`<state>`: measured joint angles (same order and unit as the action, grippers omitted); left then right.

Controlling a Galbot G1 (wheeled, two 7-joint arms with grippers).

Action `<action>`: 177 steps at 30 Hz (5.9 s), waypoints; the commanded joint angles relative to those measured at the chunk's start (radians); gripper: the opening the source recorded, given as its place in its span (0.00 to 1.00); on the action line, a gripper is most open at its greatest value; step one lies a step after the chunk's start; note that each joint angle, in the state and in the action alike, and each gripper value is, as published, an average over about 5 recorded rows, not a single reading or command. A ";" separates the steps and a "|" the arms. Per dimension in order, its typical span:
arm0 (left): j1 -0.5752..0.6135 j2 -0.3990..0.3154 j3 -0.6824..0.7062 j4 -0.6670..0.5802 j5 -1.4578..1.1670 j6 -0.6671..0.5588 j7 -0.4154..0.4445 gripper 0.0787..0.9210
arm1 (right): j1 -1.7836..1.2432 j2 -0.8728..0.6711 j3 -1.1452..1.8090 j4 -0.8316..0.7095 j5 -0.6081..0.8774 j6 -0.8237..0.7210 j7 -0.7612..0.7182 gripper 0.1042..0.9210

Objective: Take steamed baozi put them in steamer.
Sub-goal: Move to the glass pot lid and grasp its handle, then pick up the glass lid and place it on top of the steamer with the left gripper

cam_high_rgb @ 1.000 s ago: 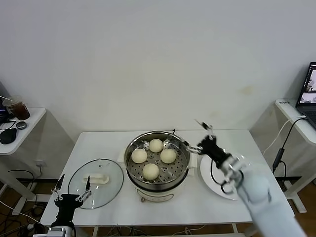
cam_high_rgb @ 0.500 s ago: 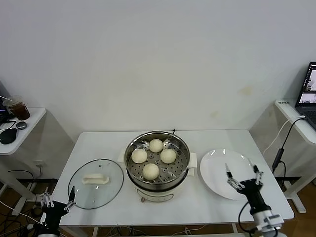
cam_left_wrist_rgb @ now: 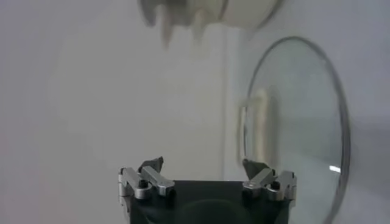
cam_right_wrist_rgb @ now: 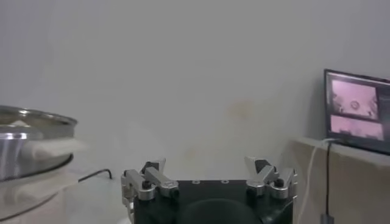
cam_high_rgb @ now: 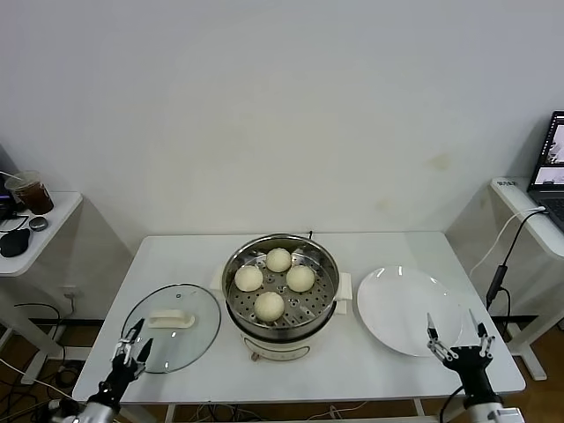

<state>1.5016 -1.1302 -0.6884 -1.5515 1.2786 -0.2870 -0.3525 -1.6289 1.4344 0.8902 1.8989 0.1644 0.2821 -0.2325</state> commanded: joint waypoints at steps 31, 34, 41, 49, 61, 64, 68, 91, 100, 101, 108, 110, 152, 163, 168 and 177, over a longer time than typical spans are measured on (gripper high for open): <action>-0.356 0.024 0.127 0.349 0.078 -0.058 0.035 0.68 | -0.040 0.041 -0.022 0.002 -0.023 -0.016 -0.006 0.88; -0.355 0.025 0.126 0.350 0.056 -0.064 0.032 0.58 | -0.041 0.042 -0.027 0.000 -0.026 -0.016 -0.008 0.88; -0.345 0.026 0.121 0.341 0.010 -0.086 0.013 0.33 | -0.042 0.041 -0.035 -0.001 -0.032 -0.016 -0.011 0.88; -0.233 0.054 0.113 0.139 -0.123 -0.031 0.010 0.12 | -0.050 0.030 -0.043 -0.001 -0.041 -0.012 -0.015 0.88; 0.118 0.163 0.018 -0.414 -0.308 0.349 0.138 0.11 | -0.058 0.010 -0.075 -0.012 -0.044 -0.009 -0.026 0.88; 0.136 0.163 -0.014 -0.514 -0.320 0.431 0.223 0.11 | -0.059 0.008 -0.091 -0.019 -0.051 -0.009 -0.027 0.88; 0.115 0.181 -0.015 -0.640 -0.345 0.515 0.319 0.11 | -0.060 0.008 -0.111 -0.025 -0.062 -0.007 -0.028 0.88; -0.540 0.097 0.730 -0.556 -0.098 0.854 0.635 0.11 | -0.002 0.095 -0.219 -0.097 -0.218 0.021 0.002 0.88; -0.603 -0.029 0.819 -0.439 0.069 0.830 0.673 0.11 | 0.002 0.103 -0.231 -0.106 -0.230 0.030 0.003 0.88; -0.604 -0.034 0.822 -0.430 0.072 0.828 0.674 0.11 | 0.001 0.102 -0.232 -0.104 -0.230 0.030 0.003 0.88; -0.599 -0.066 0.832 -0.384 0.064 0.822 0.658 0.11 | -0.004 0.098 -0.234 -0.097 -0.228 0.033 0.002 0.88; -0.594 -0.074 0.834 -0.373 0.061 0.821 0.650 0.11 | -0.005 0.095 -0.234 -0.094 -0.227 0.032 0.002 0.88; -0.552 -0.101 0.815 -0.308 -0.019 0.788 0.554 0.11 | -0.009 0.075 -0.245 -0.101 -0.228 0.034 -0.006 0.88; -0.302 -0.042 0.709 -0.559 -0.309 0.642 0.366 0.36 | -0.008 0.078 -0.245 -0.101 -0.231 0.032 -0.005 0.88; -0.052 -0.029 0.573 -0.730 -0.625 0.542 0.209 0.54 | -0.010 0.079 -0.242 -0.100 -0.233 0.033 -0.005 0.88; 0.384 -0.088 0.171 -0.733 -1.459 0.109 0.034 0.83 | -0.021 0.064 -0.236 -0.081 -0.189 0.012 0.001 0.88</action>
<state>1.3842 -1.1869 -0.1245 -2.1628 0.6978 0.2151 -0.0960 -1.6443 1.5078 0.6540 1.8058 -0.0621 0.3131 -0.2362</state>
